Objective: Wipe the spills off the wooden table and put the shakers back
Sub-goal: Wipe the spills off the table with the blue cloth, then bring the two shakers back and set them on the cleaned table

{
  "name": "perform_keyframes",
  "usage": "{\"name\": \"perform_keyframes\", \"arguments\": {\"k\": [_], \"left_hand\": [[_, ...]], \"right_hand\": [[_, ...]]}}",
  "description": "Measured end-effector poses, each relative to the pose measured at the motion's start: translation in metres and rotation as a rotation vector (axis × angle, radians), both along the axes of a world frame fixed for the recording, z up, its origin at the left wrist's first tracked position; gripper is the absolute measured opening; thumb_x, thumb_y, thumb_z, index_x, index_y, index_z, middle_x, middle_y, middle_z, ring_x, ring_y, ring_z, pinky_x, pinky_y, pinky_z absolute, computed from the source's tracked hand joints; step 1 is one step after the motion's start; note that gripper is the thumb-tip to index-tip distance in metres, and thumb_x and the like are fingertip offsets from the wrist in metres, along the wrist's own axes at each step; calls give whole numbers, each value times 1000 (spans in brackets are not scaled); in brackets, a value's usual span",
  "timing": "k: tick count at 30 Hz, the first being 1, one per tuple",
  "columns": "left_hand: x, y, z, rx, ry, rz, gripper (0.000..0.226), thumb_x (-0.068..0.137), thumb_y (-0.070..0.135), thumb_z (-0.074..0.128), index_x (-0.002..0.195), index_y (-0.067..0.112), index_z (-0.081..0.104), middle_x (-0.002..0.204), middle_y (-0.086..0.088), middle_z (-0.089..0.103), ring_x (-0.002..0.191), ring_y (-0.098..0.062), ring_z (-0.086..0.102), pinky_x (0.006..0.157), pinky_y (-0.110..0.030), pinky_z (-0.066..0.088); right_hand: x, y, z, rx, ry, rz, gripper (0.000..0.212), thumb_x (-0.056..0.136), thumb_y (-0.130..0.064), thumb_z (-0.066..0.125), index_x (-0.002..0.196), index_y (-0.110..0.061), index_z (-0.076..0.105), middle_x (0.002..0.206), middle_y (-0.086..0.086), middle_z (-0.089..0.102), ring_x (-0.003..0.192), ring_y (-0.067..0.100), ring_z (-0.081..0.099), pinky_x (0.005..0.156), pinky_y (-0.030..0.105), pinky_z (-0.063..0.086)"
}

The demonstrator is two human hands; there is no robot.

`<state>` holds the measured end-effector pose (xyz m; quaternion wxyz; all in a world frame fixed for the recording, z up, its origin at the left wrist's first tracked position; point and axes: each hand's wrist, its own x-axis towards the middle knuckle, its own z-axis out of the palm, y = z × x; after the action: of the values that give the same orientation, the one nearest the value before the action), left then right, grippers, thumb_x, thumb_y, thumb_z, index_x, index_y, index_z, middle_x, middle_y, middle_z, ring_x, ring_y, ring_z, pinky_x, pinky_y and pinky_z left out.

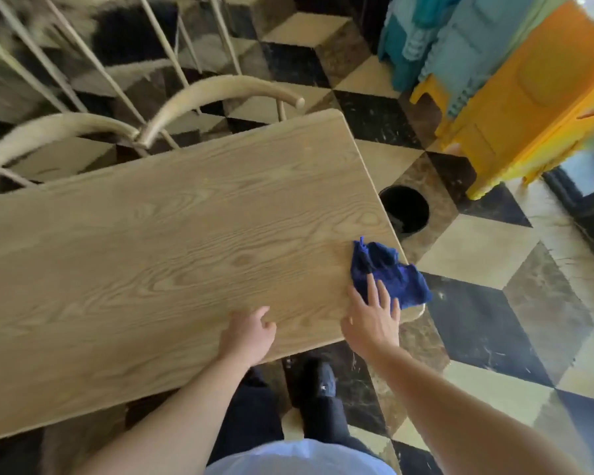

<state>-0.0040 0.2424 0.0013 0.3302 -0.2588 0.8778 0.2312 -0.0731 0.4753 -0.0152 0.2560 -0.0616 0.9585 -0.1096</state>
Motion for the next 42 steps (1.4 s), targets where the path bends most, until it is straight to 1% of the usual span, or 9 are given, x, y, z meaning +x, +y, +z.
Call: {"name": "perform_keyframes", "arguments": {"k": [2,6,17,21,23,28,32,35,42], "left_hand": [[33,-14,5,-6,-41,56,49,96,43,39,145,38,44,143,1,55,121,-24,59,93,-37,50],[122,-49,6,37,-54,195,48,99,38,43,147,31,43,163,7,24,143,-19,39,107,-34,43],[267,-137,24,61,223,566,43,96,26,54,139,25,50,143,0,47,126,-18,53,103,-34,47],[306,-183,30,33,270,609,45,95,30,56,140,25,49,139,2,50,123,-17,55,99,-30,48],[336,-216,29,70,238,663,46,95,31,55,140,24,50,138,0,52,124,-19,55,98,-30,45],[432,-263,21,243,191,1153,15,94,31,53,106,23,59,106,-3,64,96,-19,61,89,-37,53],[500,-276,15,318,175,1516,13,94,28,52,98,17,58,101,-10,65,91,-26,66,78,-38,57],[536,-280,10,308,169,1664,15,93,24,52,101,12,59,98,-13,66,83,-26,65,72,-36,56],[592,-274,9,405,91,1854,13,87,21,63,98,14,63,95,-12,70,71,-22,67,59,-28,53]], "right_hand": [[30,-9,1,-22,-48,-22,68,86,-31,53,149,-36,30,168,5,-8,154,27,-9,124,51,5],[73,-24,7,-29,-125,-1,69,87,-35,53,152,-36,29,167,4,2,153,28,4,123,48,16],[158,-174,31,-52,-279,283,56,91,-26,53,146,-22,41,148,3,36,133,25,41,96,38,50],[193,-251,34,-132,-348,300,44,95,-26,54,138,-20,49,136,4,46,94,15,60,63,23,46],[217,-293,32,-195,-419,253,30,95,-25,55,123,-18,56,111,2,58,72,10,56,52,21,39],[272,-359,10,-210,-577,151,7,81,-30,61,86,-25,63,95,11,73,90,32,71,83,51,59],[296,-418,23,-209,-557,297,15,83,-17,59,94,-12,67,81,6,68,77,28,67,66,37,50],[317,-458,31,-141,-527,489,8,88,-18,59,94,-21,64,90,2,68,87,25,67,70,29,50],[358,-544,18,-16,-619,778,7,90,-21,62,94,-21,67,90,7,71,90,23,69,87,39,57]]}}
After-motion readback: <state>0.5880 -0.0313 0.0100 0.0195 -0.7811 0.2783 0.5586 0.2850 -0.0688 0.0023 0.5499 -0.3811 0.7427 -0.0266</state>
